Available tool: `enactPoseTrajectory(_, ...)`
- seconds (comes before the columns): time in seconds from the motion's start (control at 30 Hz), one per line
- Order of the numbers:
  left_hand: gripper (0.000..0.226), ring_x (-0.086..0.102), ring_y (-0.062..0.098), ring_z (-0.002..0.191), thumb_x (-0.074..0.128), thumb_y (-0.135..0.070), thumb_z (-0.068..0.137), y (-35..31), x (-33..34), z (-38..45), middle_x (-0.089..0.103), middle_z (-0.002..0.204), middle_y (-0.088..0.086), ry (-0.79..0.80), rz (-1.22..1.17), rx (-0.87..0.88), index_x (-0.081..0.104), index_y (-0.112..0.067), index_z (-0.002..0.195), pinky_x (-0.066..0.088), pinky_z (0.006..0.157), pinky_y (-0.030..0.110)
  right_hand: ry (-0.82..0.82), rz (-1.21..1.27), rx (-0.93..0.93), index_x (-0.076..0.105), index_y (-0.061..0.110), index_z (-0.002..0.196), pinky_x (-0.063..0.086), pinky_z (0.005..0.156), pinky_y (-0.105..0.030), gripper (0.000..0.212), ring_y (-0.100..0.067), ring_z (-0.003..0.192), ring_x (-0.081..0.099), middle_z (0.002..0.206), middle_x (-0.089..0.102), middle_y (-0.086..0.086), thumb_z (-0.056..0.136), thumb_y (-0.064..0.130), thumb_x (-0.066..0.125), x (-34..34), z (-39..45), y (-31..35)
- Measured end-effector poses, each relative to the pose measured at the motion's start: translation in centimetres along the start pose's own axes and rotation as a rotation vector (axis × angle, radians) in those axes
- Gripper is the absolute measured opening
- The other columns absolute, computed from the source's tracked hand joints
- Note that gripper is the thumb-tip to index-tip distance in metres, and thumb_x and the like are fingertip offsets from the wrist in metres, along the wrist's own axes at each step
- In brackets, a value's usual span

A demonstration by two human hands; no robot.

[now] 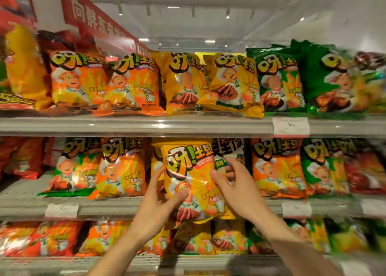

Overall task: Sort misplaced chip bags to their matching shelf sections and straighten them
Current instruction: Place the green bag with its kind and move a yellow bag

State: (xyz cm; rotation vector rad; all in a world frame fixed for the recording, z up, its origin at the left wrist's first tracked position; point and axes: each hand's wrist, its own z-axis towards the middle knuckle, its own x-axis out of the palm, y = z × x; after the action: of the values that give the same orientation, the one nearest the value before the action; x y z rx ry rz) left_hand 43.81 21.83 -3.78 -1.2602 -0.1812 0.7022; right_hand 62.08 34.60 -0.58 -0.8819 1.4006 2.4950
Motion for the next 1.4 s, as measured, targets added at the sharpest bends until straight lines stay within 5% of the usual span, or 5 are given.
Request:
enactPoseTrajectory(0.1, 0.089, 0.031, 0.006, 0.138, 0.074, -0.057, 0.075, 0.3, -0.5, 0.1, 0.028, 0.150, -0.023, 0.029, -0.004, -0.010, 0.021, -0.053, 0.147, 0.031, 0.106, 0.032, -0.218, -0.168, 0.067, 0.033, 0.018, 0.150, 0.033, 0.110, -0.037, 0.082, -0.022, 0.137, 0.036, 0.149, 0.038, -0.005, 0.088, 0.067, 0.052, -1.8, 1.7, -1.3)
enactPoseTrajectory(0.3, 0.099, 0.039, 0.006, 0.132, 0.076, -0.073, 0.063, 1.2, -2.3, 0.8, 0.035, 0.152, -0.018, 0.042, -0.041, -0.039, 0.024, -0.056, 0.145, 0.038, 0.104, 0.035, -0.072, -0.022, 0.288, 0.020, 0.011, 0.154, 0.038, 0.112, -0.044, 0.127, -0.026, 0.140, 0.041, 0.155, 0.040, -0.007, 0.062, 0.095, 0.046, -0.3, 5.1, -4.7)
enactPoseTrajectory(0.53, 0.091, 0.048, 0.005, 0.121, 0.075, -0.055, 0.073, 1.2, -3.7, 0.9, 0.039, 0.149, -0.014, 0.020, -0.022, -0.026, 0.025, -0.047, 0.149, 0.040, 0.101, 0.033, -0.080, 0.100, 0.306, 0.039, 0.014, 0.139, 0.052, 0.093, -0.039, 0.091, -0.020, 0.106, 0.062, 0.112, 0.064, 0.005, 0.075, 0.075, 0.060, 0.9, 5.3, -5.2)
enactPoseTrajectory(1.17, 0.089, 0.047, -0.009, 0.113, 0.069, -0.052, 0.082, -0.6, 0.0, 4.3, 0.047, 0.137, -0.017, 0.092, 0.134, 0.058, 0.018, -0.041, 0.153, 0.039, 0.094, 0.023, -0.217, -0.177, 0.316, 0.028, 0.019, 0.152, 0.041, 0.103, -0.044, 0.103, -0.031, 0.133, 0.047, 0.150, 0.046, -0.008, 0.073, 0.079, 0.057, -9.8, 0.1, -3.8)
enactPoseTrajectory(1.4, 0.093, 0.030, 0.015, 0.145, 0.068, -0.051, 0.086, -2.4, 6.3, 7.1, 0.029, 0.158, -0.010, 0.140, 0.241, 0.127, 0.012, -0.026, 0.157, 0.027, 0.116, 0.031, -0.321, -0.159, 0.338, 0.035, 0.020, 0.148, 0.041, 0.101, -0.042, 0.094, -0.030, 0.132, 0.048, 0.147, 0.049, -0.008, 0.074, 0.071, 0.063, -13.3, -2.8, -6.0)
